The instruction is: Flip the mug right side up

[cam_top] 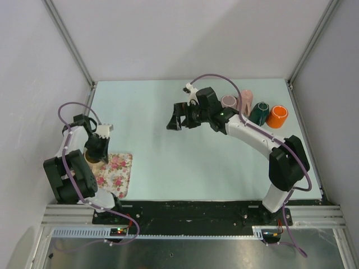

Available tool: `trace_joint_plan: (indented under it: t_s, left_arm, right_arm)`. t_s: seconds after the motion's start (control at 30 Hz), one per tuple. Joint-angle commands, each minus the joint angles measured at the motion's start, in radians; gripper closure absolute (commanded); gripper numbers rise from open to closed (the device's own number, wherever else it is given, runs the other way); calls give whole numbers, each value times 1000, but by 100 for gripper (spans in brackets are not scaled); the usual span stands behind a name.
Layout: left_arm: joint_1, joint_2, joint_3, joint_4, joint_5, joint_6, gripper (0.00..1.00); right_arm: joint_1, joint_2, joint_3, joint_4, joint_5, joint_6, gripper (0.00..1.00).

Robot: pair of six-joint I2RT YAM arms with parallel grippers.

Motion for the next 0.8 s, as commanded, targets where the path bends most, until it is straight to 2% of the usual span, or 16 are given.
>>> trace_joint_plan:
  t_s: [0.0, 0.23, 0.37, 0.57, 0.63, 0.77]
  left_arm:
    - [33, 17, 1, 46, 90, 62, 100]
    - [72, 10, 32, -32, 164, 65, 93]
    - [104, -11, 67, -86, 214, 71, 93]
    - [112, 5, 73, -115, 191, 79, 95]
    - [112, 16, 76, -114, 166, 84, 86]
    - [112, 26, 102, -121, 124, 97, 54]
  right_arm:
    - [-8, -65, 2, -15, 27, -22, 1]
    - [-46, -87, 2, -57, 58, -33, 1]
    - [-66, -105, -3, -89, 91, -56, 1]
    - [-77, -111, -10, -89, 91, -62, 1]
    - [-78, -109, -10, -86, 89, -62, 1]
    - [-98, -102, -10, -97, 117, -61, 1]
